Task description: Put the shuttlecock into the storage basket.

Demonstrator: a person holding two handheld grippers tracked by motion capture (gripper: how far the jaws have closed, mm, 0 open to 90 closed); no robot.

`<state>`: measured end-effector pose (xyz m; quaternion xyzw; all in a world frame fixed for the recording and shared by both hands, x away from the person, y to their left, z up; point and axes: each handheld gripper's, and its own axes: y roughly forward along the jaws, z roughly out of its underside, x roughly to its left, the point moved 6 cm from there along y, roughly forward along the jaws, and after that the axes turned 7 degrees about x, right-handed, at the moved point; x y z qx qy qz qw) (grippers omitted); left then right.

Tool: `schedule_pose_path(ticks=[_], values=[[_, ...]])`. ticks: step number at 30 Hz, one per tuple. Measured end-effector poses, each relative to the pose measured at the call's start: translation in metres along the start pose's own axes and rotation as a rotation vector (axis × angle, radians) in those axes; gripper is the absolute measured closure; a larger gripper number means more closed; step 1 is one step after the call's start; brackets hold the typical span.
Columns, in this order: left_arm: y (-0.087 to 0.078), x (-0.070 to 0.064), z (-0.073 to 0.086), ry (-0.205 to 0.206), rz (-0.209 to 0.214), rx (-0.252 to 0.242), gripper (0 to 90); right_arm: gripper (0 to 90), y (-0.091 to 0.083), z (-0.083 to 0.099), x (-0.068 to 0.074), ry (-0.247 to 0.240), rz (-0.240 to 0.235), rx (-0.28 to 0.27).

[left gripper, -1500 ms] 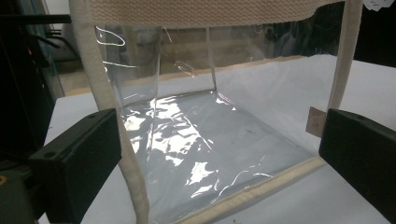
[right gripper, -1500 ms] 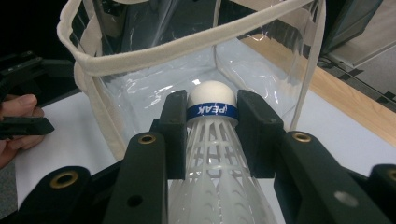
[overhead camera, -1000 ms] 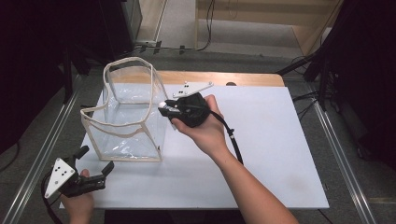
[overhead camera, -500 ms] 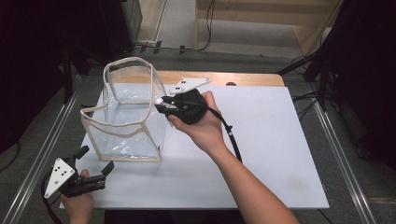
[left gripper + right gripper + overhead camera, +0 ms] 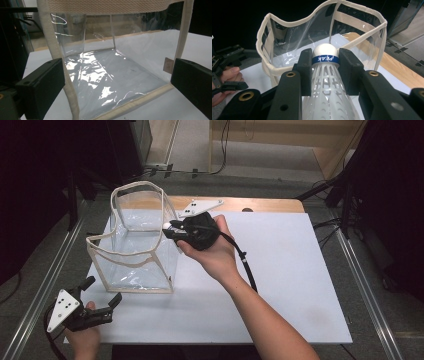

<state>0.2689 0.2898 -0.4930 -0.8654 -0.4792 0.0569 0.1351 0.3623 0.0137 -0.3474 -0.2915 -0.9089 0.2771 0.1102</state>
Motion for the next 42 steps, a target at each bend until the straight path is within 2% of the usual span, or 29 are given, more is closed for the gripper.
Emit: schedule_pose_path(ticks=[15,33,42], values=[[0.0,0.0,0.0,0.001,-0.001,0.0,0.0,63.2,-0.001,-0.012,-0.001,-0.004,-0.004,-0.023],[0.0,0.0,0.0,0.0,0.003,0.0,0.0,63.2,0.005,-0.034,0.009,-0.024,-0.021,-0.046],[0.0,0.0,0.0,-0.001,0.005,0.0,0.0,63.2,0.008,-0.038,0.012,-0.027,-0.027,-0.05]])
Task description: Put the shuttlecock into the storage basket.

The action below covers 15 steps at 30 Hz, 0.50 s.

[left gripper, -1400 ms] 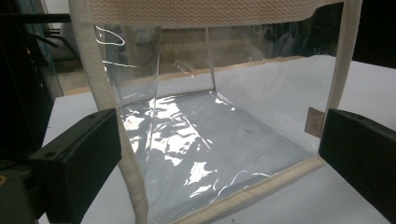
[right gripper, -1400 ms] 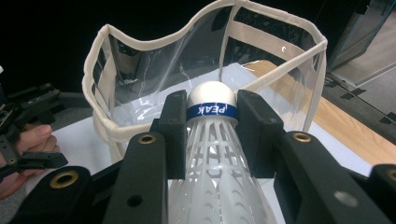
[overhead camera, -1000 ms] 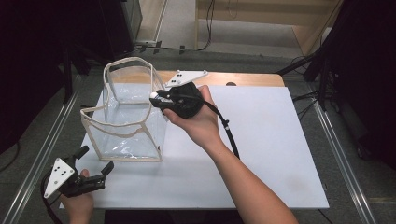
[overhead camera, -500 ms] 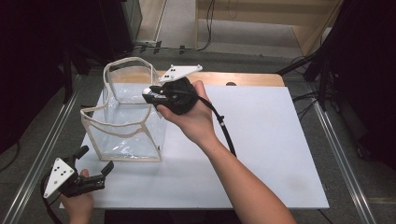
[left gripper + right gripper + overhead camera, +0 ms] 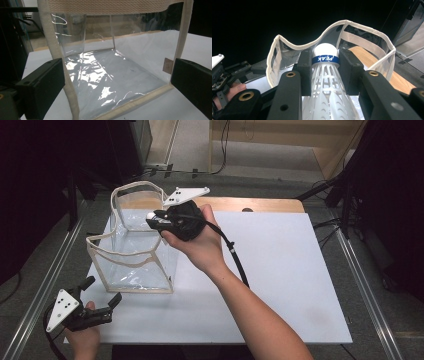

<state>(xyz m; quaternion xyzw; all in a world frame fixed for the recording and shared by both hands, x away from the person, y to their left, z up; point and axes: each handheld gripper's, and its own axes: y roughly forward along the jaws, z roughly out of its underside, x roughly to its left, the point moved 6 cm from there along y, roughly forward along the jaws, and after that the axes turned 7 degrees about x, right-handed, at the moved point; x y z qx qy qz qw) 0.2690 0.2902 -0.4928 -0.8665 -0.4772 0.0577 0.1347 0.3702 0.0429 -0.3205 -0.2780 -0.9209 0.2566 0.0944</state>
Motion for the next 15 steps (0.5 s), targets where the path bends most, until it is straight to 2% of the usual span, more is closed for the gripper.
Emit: schedule_pose_path(ticks=[15], values=[[0.0003,-0.0002,0.0,0.002,0.0,0.003,0.0,63.3,0.0037,-0.0102,0.0017,-0.017,0.001,-0.011]])
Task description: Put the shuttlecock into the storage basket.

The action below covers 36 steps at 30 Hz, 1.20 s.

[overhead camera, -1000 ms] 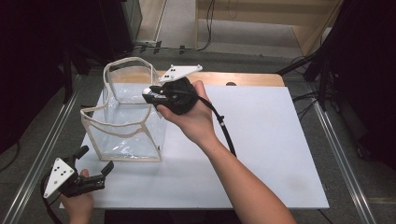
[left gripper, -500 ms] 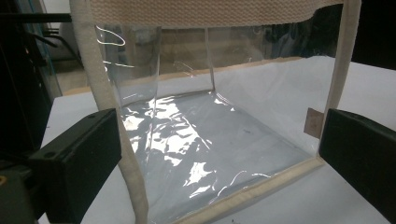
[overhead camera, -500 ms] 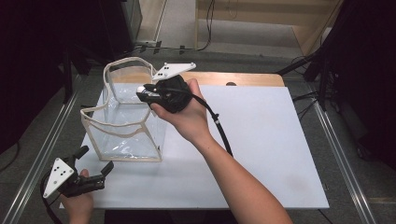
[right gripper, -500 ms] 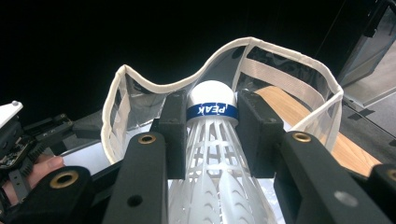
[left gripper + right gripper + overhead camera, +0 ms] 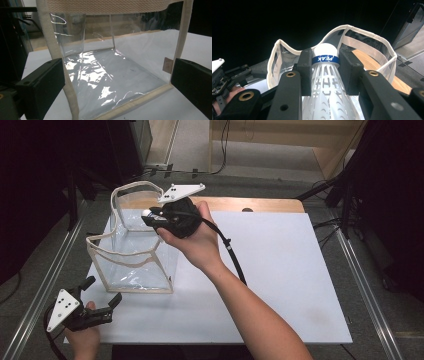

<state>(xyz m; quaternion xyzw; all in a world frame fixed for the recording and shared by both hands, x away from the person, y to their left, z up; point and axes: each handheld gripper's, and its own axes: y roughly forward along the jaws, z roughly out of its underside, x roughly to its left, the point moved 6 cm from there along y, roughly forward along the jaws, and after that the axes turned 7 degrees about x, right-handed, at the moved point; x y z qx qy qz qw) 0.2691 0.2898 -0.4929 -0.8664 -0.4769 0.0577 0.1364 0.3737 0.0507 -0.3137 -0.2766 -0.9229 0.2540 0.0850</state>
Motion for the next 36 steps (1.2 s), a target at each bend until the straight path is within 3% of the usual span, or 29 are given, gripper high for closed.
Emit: schedule_pose_path(ticks=[24,36], values=[[0.0,0.001,0.0,0.0,0.002,-0.004,0.0,63.3,0.014,-0.016,0.008,-0.019,-0.021,-0.005],[-0.001,0.001,0.0,-0.001,0.004,-0.005,0.0,63.3,0.027,-0.015,0.011,-0.016,-0.036,0.004]])
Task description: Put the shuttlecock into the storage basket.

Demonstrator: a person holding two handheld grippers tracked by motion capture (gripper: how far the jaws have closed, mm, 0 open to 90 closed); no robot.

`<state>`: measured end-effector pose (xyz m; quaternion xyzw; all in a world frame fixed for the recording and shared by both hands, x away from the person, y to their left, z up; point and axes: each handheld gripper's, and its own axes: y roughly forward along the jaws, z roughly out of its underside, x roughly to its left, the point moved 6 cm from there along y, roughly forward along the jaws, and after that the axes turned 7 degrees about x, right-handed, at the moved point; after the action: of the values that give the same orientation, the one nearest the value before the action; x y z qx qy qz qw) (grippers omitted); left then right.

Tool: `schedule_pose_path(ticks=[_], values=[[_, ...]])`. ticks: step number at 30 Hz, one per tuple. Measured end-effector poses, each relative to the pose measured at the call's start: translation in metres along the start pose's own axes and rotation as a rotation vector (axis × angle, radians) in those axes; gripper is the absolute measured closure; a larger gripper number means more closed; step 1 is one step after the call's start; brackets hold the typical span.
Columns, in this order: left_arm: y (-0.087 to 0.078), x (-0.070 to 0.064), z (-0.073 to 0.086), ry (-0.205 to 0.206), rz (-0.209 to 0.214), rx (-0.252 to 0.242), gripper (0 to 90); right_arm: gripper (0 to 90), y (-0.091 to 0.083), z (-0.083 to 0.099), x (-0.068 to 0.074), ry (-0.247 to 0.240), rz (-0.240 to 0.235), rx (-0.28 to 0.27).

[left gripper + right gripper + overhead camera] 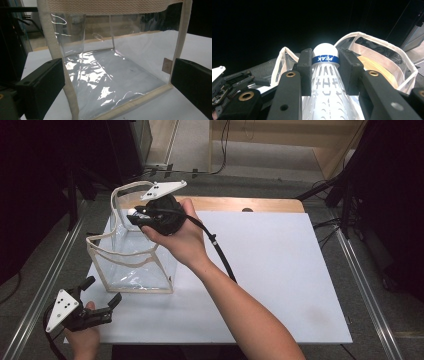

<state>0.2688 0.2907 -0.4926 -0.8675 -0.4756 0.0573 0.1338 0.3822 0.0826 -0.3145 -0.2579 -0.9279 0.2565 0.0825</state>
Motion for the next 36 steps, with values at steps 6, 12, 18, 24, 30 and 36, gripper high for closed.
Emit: schedule_pose_path(ticks=[6,12,18,24,30,36], values=[[0.0,0.0,0.0,-0.006,0.002,-0.003,0.0,63.2,0.008,0.002,-0.002,-0.004,-0.003,-0.001],[0.0,0.0,0.0,-0.005,0.003,-0.004,0.0,63.2,0.013,0.003,-0.003,0.0,-0.012,0.002],[0.0,0.0,0.0,-0.003,0.002,-0.003,0.0,63.2,0.022,0.009,-0.003,0.004,-0.03,0.017],[0.0,0.0,0.0,-0.005,0.004,-0.005,0.0,63.2,0.029,0.012,-0.002,0.0,-0.035,0.025],[0.0,0.0,0.0,-0.006,0.004,-0.006,0.0,63.1,0.034,0.017,-0.004,0.002,-0.032,0.037],[0.0,0.0,0.0,-0.004,0.004,-0.005,0.0,62.9,0.036,0.019,-0.003,0.002,-0.038,0.045]])
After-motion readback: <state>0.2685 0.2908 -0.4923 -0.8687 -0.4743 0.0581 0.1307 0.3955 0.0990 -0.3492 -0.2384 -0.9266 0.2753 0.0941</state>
